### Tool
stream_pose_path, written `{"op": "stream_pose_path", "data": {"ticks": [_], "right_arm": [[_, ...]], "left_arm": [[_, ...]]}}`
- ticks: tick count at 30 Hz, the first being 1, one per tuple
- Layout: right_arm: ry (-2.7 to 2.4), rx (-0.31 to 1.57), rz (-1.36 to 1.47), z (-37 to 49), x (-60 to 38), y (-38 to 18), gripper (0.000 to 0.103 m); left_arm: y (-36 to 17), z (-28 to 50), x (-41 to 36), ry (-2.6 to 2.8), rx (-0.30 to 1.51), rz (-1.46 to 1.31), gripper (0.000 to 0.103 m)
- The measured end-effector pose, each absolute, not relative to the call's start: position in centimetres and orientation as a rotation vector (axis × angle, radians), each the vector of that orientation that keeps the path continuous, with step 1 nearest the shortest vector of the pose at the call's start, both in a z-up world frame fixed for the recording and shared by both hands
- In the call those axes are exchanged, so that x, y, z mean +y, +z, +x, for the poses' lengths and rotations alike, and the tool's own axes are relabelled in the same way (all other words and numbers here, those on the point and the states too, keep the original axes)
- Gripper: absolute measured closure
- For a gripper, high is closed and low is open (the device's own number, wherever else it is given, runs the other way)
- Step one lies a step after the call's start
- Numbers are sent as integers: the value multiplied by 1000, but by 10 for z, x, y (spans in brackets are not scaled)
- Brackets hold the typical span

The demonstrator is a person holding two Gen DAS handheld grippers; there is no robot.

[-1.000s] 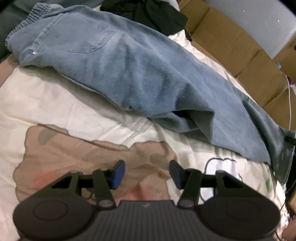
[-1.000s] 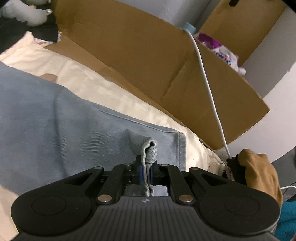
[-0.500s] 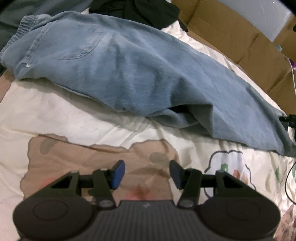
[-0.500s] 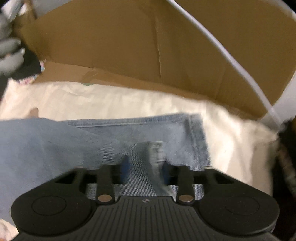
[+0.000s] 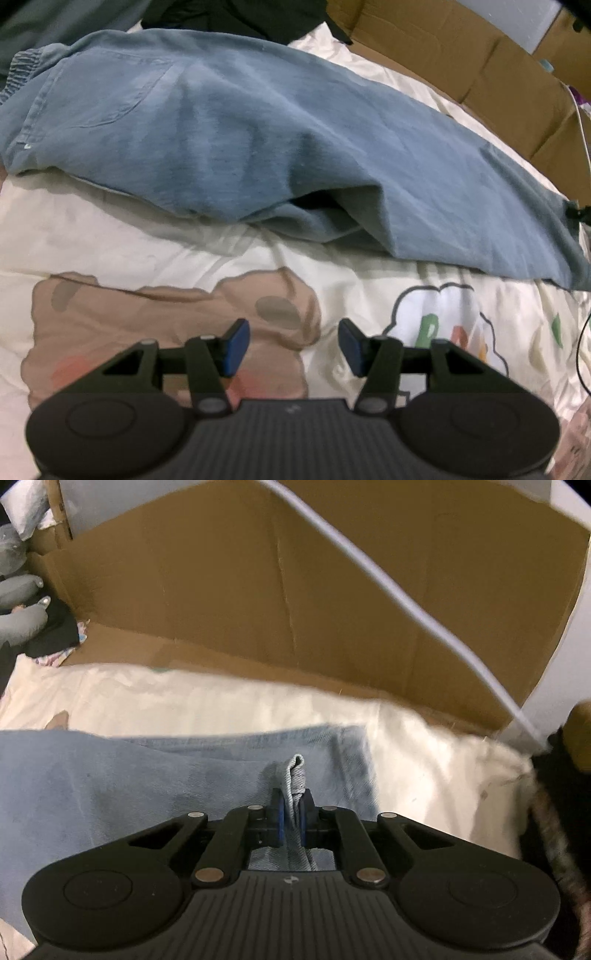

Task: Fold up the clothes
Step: 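Lift the cuff with the right tool and lay it along the pants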

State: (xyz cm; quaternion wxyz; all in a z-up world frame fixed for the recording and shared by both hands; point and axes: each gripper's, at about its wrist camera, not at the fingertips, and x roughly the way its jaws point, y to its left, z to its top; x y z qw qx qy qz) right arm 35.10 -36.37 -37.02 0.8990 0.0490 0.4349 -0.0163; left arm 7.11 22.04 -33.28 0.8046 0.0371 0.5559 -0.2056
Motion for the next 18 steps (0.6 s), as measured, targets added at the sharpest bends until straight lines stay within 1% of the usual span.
{"op": "stream_pose_path", "data": {"ticks": [3, 5, 11, 18], "right_arm": [[-67, 884, 71, 361, -367, -358, 97], [-91, 906, 53, 371, -367, -356, 97], [-152, 976, 43, 399, -367, -374, 97], [-221, 965, 21, 403, -363, -374, 98]], "left_arm": [[-333, 70, 216, -444, 1190, 84, 47], [-334, 70, 212, -449, 1188, 90, 47], [-332, 69, 204, -470, 1177, 101, 47], [-333, 72, 211, -452, 1178, 99, 47]]}}
